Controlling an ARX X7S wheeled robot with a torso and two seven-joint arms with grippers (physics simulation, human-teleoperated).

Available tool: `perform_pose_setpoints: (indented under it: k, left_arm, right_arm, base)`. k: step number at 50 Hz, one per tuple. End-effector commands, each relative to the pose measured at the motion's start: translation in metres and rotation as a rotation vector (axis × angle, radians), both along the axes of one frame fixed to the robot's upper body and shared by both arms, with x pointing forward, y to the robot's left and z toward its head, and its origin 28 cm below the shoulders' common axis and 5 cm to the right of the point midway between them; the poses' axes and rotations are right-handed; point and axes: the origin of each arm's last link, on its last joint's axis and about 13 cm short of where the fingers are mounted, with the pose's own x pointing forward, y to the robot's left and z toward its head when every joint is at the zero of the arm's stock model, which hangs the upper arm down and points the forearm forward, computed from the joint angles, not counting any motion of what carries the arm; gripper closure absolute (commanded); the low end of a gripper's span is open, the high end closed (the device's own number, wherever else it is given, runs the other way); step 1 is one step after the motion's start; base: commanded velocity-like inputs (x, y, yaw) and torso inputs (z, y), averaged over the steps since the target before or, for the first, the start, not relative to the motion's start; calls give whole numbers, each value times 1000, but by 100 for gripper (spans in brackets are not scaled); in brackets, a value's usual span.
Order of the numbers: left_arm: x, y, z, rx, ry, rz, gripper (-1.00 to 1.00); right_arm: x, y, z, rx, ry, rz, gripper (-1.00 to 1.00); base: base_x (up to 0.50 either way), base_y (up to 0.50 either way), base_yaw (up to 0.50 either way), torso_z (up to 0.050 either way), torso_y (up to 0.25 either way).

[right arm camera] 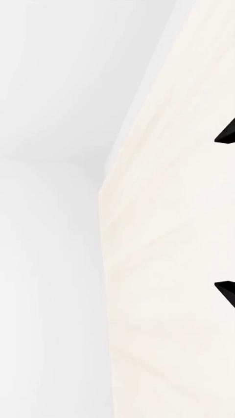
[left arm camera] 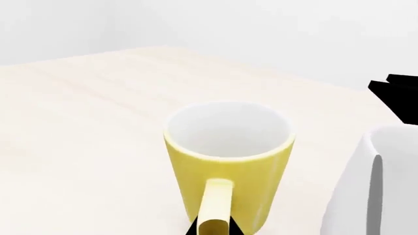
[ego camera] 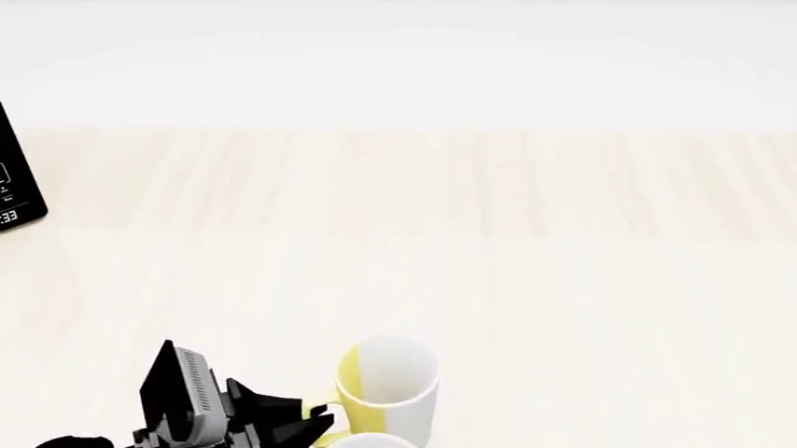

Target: Put the yellow and white mug to the front of the white mug.

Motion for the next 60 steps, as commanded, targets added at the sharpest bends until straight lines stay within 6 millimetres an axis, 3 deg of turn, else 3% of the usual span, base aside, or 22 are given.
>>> perform_pose_setpoints:
  k: [1, 12, 13, 60]
  left_arm:
    - [-4, 1, -5, 40, 19, 24, 100]
    - [-6, 2, -7, 42, 20, 11, 100]
    - [-7, 2, -8, 72, 6, 11, -100]
    - [1, 5, 2, -104, 4, 31, -100]
  right_arm:
    - [0, 0, 0, -1, -2, 2, -100]
    - [0, 0, 0, 2, -1, 6, -100]
    - [0, 0, 0, 0, -1, 5, -100]
    - [2, 1, -1, 0, 6, 12, -100]
  base:
    - [0, 0, 0, 0, 0]
    - [0, 0, 0, 0, 0]
    - [0, 0, 0, 0, 0]
    - [0, 0, 0, 0, 0]
